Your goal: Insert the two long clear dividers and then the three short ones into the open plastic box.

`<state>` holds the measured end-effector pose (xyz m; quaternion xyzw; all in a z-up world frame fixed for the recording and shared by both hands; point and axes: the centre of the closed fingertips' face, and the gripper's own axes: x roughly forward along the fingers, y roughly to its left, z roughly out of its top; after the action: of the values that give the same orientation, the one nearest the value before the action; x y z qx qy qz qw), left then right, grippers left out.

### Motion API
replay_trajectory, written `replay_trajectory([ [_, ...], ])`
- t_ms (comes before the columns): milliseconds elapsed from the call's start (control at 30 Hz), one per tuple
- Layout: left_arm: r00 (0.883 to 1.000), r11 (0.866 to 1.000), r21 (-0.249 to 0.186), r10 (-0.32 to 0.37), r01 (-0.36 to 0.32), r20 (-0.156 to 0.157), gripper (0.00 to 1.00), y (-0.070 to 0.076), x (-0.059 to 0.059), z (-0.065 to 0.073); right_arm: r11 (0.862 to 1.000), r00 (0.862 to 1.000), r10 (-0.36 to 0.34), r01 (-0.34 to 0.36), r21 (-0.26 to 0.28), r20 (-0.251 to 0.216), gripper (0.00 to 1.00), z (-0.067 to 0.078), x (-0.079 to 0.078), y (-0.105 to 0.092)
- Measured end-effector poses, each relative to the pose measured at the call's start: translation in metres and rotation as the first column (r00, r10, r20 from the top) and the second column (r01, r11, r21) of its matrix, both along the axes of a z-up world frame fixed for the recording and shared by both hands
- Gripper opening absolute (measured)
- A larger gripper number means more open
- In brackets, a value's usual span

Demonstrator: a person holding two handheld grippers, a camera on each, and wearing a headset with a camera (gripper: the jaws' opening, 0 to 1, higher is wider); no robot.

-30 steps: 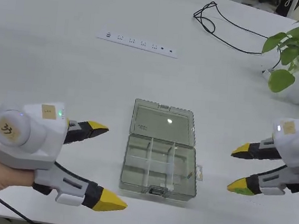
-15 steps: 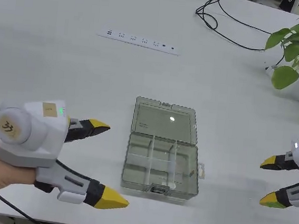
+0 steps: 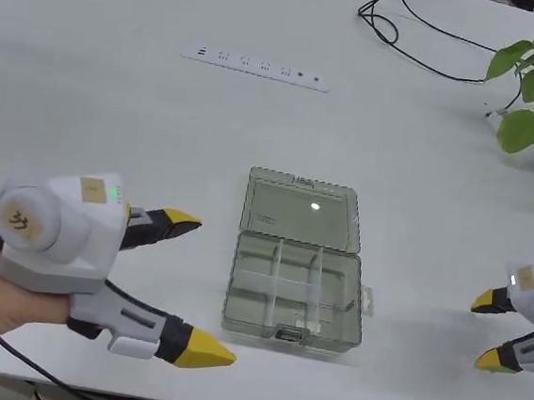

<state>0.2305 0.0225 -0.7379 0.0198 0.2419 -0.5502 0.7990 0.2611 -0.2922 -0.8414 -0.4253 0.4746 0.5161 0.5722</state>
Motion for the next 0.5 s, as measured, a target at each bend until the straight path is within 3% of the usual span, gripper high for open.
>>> replay_trajectory([
  [400,1.0,1.0,-0.004,0.01,-0.01,-0.003,1.0,0.0011,0.0011,0.0002,0.999,1.0,0.029,-0.029,-0.018,0.009,0.39,-0.0052,0.0005,-0.0019],
  [500,1.0,1.0,-0.004,0.006,-0.006,-0.001,1.0,0.0007,0.0003,0.0004,0.999,0.999,0.034,-0.034,-0.025,0.01,0.34,-0.005,0.0008,-0.0036],
])
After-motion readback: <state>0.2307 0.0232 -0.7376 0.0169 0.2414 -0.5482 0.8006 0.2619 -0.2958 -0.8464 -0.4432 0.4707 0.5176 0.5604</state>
